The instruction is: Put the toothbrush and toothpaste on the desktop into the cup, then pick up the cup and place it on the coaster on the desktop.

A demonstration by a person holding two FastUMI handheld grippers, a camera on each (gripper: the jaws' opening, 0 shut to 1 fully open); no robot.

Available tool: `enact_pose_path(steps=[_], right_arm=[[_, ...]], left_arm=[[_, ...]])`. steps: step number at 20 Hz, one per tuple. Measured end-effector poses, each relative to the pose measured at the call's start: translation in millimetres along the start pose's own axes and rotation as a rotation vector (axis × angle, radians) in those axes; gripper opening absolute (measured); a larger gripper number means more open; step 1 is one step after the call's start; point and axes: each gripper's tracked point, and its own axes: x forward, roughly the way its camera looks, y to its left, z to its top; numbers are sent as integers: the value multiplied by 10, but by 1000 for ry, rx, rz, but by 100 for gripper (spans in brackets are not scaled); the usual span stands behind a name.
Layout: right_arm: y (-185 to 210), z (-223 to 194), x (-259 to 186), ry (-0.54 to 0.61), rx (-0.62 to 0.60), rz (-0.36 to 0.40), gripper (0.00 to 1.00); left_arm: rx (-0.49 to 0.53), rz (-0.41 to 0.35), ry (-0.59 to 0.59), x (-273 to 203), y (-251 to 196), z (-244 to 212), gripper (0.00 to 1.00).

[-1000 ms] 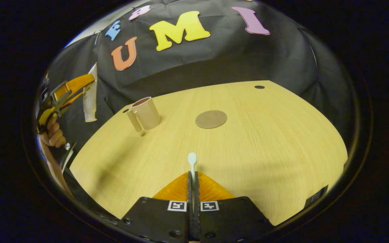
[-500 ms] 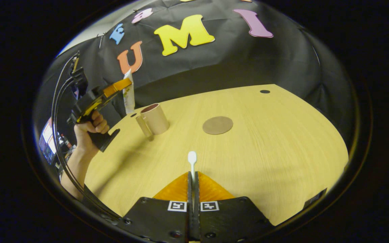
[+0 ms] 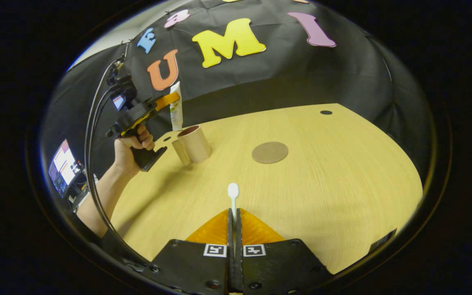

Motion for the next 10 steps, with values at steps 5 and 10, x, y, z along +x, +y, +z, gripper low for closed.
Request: enact_pose_path(steps=[5, 10], right_arm=[[5, 5, 39, 3, 1, 1, 0], [36, -22, 42, 3, -5, 2, 0]], left_arm=[[2, -1, 24, 48, 32, -105, 24], [-4, -10, 5, 22, 30, -26, 30]])
